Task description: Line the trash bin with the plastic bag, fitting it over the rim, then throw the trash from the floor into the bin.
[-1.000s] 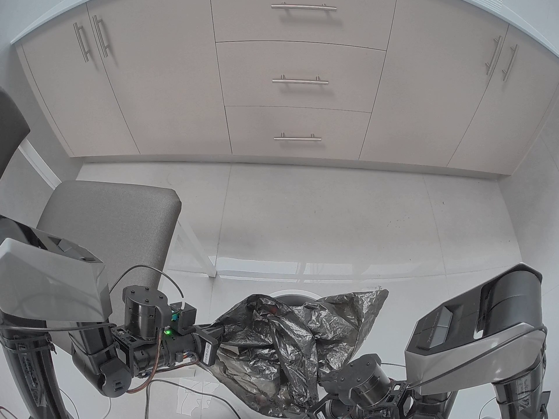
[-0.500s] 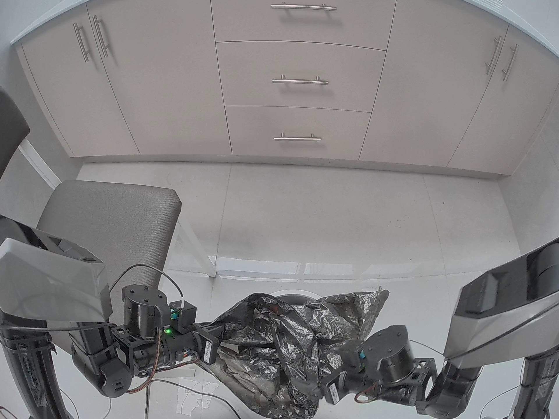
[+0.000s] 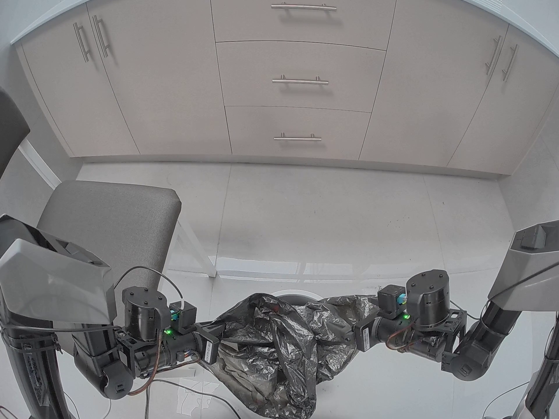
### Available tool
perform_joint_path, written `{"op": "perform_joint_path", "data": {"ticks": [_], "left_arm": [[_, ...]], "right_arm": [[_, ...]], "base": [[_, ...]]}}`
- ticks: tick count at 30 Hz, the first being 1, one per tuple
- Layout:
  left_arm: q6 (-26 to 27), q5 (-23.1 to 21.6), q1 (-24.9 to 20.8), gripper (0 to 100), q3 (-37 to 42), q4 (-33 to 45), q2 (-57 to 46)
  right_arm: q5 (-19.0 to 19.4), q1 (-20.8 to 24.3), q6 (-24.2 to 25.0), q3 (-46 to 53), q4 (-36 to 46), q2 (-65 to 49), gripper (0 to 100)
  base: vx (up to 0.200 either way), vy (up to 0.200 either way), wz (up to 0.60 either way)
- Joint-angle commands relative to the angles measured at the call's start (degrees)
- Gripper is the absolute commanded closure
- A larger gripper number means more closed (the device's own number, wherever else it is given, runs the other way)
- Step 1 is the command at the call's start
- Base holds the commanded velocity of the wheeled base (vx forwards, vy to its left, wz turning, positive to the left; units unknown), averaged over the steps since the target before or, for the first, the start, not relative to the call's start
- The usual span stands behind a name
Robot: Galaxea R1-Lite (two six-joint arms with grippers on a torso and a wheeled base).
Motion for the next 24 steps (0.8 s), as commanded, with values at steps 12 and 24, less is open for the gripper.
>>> {"op": "perform_joint_path", "data": {"ticks": [12, 24], "left_arm": [[-0.02, -0.08, 0.00, 100, 0.03, -0.04, 0.45], [-0.02, -0.08, 0.00, 100, -0.06, -0.04, 0.53]], "right_arm": [[-0.66, -8.16, -6.97, -3.54, 1.76, 6.08, 0], [-0.48, -11.59, -9.25, -4.69, 1.93, 7.14, 0]], "base": [[0.000, 0.000, 0.00], [0.000, 0.000, 0.00]]}}
